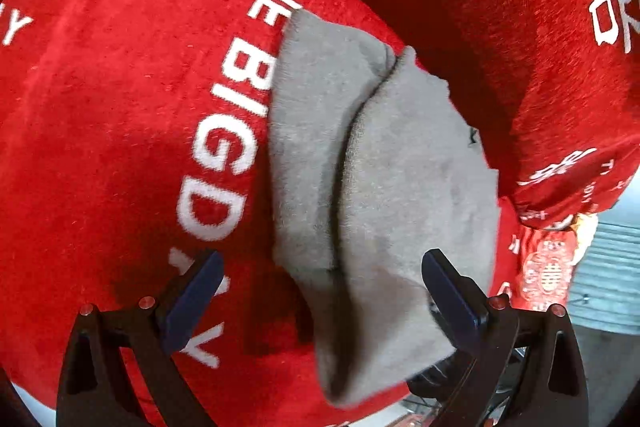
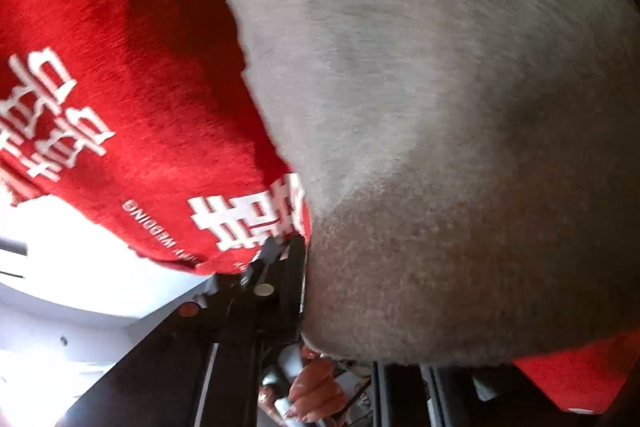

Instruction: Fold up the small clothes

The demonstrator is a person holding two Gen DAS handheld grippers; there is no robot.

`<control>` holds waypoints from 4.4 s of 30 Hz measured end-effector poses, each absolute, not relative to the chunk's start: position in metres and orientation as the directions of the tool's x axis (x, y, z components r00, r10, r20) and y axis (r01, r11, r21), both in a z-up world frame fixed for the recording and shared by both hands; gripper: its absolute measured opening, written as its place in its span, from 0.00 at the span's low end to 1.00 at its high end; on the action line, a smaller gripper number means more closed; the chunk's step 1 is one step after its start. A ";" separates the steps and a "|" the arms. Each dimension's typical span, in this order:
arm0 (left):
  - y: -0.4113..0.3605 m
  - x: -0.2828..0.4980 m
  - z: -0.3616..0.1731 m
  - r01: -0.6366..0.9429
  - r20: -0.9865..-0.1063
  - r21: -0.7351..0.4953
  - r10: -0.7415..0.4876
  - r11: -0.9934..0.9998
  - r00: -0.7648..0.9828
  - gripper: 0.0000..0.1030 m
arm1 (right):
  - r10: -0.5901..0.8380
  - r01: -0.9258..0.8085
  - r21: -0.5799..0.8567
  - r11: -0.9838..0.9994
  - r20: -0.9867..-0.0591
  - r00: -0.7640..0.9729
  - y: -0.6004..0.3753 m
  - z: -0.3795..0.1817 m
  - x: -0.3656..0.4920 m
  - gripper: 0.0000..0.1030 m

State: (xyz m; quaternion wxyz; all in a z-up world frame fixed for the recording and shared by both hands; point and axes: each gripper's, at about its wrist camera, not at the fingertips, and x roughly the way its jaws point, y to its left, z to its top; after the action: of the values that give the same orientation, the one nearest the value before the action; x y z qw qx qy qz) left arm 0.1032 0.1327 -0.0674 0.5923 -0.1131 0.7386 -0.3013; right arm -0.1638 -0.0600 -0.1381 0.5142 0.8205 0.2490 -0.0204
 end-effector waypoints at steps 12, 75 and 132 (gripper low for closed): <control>0.051 0.116 -0.060 0.239 -0.688 -0.717 -0.609 0.655 -0.395 0.97 | 0.474 0.381 0.906 -0.183 -0.258 0.842 -0.070 -0.093 -0.144 0.10; -0.258 -0.092 -0.007 0.749 -0.844 -0.508 -0.420 0.425 -0.334 0.16 | 0.307 0.683 0.714 0.155 -0.692 0.654 -0.284 -0.078 -0.295 0.12; -0.118 -0.040 -0.019 0.717 -0.986 -0.031 -0.139 0.696 0.092 0.90 | 0.236 0.761 0.577 0.296 -0.817 0.527 -0.361 -0.060 -0.354 0.28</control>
State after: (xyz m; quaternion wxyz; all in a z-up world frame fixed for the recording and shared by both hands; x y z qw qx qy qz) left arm -0.0402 -0.1176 -0.0188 0.6985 0.2408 0.6003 -0.3062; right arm -0.3535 -0.3613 -0.0598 0.6706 0.5601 0.4453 -0.1957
